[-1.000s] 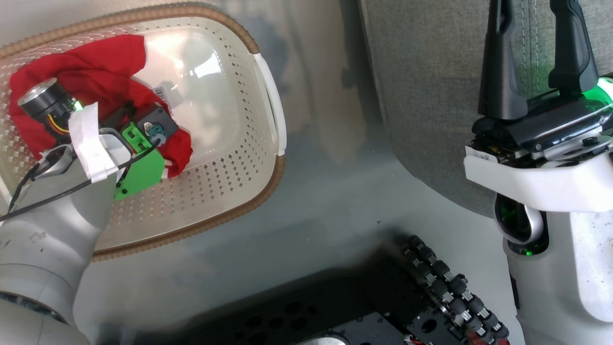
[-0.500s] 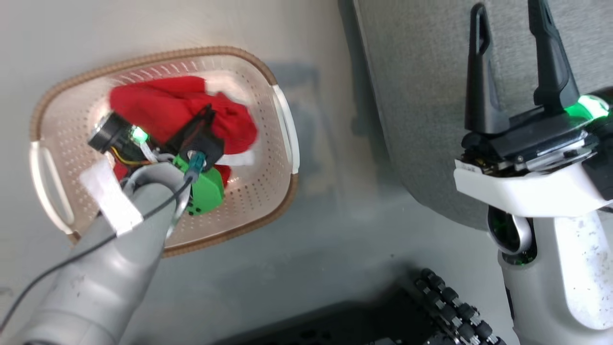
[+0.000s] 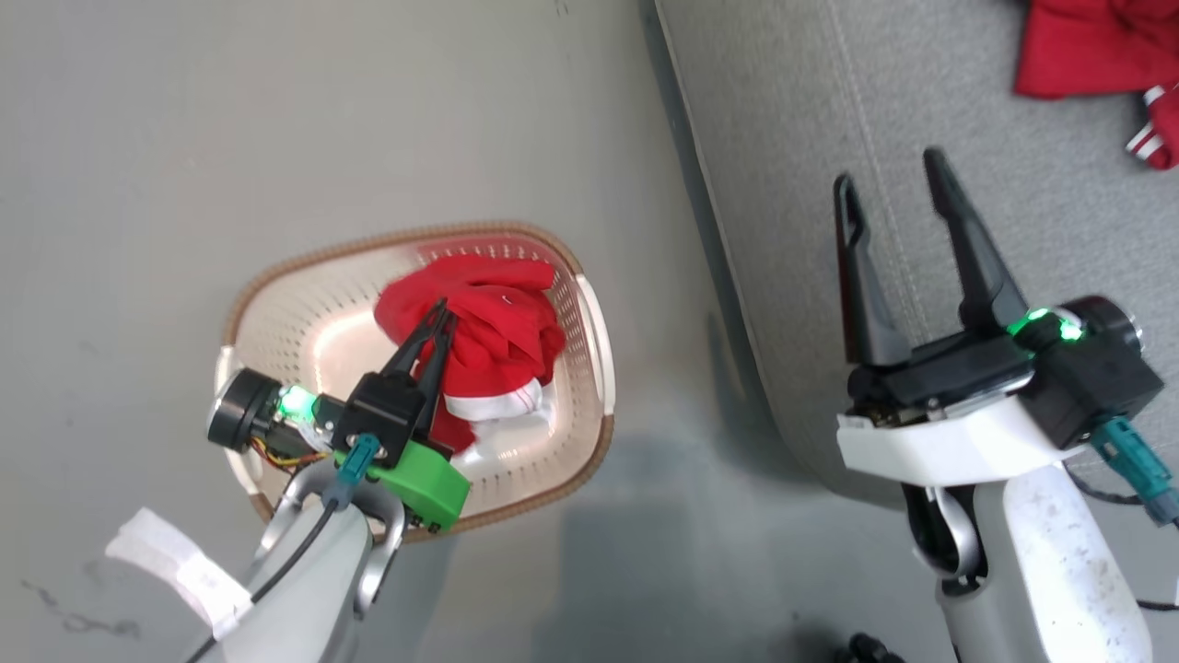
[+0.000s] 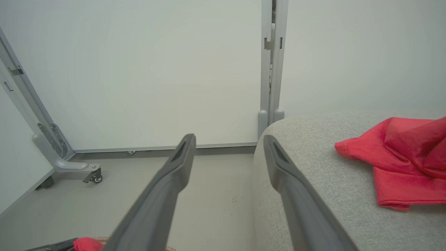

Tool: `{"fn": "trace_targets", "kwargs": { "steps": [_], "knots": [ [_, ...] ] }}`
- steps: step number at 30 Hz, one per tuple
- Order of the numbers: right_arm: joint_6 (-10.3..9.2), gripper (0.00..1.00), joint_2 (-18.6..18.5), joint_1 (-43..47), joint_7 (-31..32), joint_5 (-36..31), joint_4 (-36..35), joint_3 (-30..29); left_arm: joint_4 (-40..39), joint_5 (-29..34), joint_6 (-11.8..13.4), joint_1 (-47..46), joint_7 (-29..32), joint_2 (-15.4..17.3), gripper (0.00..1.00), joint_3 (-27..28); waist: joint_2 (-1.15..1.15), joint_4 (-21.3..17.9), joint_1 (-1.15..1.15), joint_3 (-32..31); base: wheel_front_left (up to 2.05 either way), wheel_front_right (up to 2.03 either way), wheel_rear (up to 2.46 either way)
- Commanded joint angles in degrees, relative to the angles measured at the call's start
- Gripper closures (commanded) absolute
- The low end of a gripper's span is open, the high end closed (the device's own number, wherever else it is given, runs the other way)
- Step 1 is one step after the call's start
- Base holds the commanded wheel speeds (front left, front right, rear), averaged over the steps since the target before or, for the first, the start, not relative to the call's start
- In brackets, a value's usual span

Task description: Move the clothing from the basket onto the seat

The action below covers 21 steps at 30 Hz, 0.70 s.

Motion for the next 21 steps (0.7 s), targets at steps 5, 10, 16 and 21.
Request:
{"fn": "trace_targets", "kwargs": {
  "steps": [5,10,16,21],
  "knots": [
    [-0.04,0.0,-0.14,4.58,-0.17,0.08,2.39,0.62,-5.65,0.07,-0.15,5.93,-0.19,-1.48,1.0,2.94,0.0,4.2,0.0,-14.87,0.0,0.0,0.0],
    [-0.04,0.0,-0.13,7.87,-0.18,0.62,5.21,1.72,-11.73,0.7,-1.28,8.73,-0.19,-3.04,1.0,5.25,0.0,4.93,0.0,-19.27,0.0,0.0,0.0],
    [-0.04,0.0,-0.13,10.58,-0.17,0.64,8.64,4.35,-18.93,0.63,-3.63,9.78,-0.19,-5.32,1.0,7.75,0.0,5.27,0.0,-22.96,0.0,0.0,0.0],
    [-0.05,0.0,-2.21,10.31,-0.18,0.14,11.09,11.63,-22.87,-0.04,-6.05,9.1,-0.19,-6.91,1.0,8.23,0.0,5.29,0.0,-24.86,0.0,0.0,0.0]
  ]
}}
